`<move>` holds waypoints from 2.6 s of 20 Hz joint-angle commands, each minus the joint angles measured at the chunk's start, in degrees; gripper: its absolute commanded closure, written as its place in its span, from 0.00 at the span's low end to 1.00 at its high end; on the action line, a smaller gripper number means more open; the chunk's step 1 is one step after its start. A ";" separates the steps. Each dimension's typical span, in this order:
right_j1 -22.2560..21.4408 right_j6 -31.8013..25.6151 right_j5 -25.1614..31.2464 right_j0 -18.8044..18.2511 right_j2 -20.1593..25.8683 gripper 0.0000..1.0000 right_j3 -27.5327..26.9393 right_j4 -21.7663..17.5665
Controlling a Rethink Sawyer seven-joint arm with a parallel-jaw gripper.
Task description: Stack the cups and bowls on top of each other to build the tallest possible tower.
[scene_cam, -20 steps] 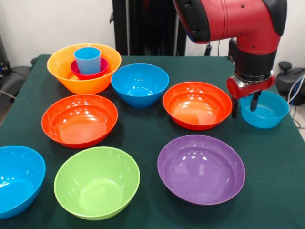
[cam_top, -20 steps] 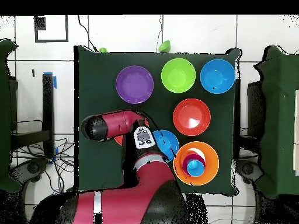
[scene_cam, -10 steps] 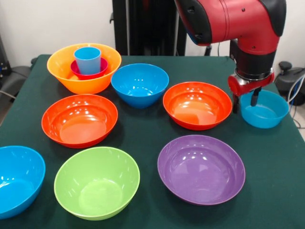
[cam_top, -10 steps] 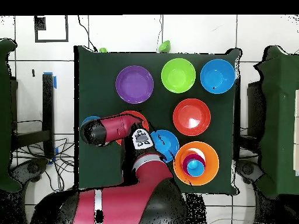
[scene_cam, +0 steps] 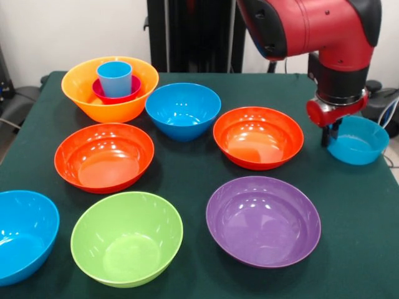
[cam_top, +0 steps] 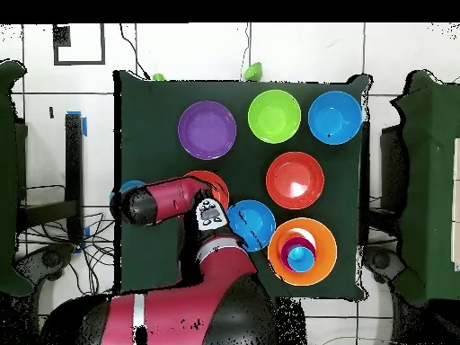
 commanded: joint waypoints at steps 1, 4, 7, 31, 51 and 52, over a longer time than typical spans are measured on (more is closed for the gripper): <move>1.63 4.83 -3.61 2.03 0.58 1.00 -1.37 -3.69; 1.29 4.65 -3.54 1.90 0.20 1.00 -1.51 -3.52; 1.05 4.51 -3.20 1.75 -0.12 1.00 -1.58 -3.34; -19.58 -2.53 10.41 -15.09 14.68 1.00 15.60 4.43; -22.05 -15.53 25.57 -41.16 32.75 1.00 19.36 -0.16; -21.71 -15.93 26.48 -41.89 33.19 1.00 18.91 -0.65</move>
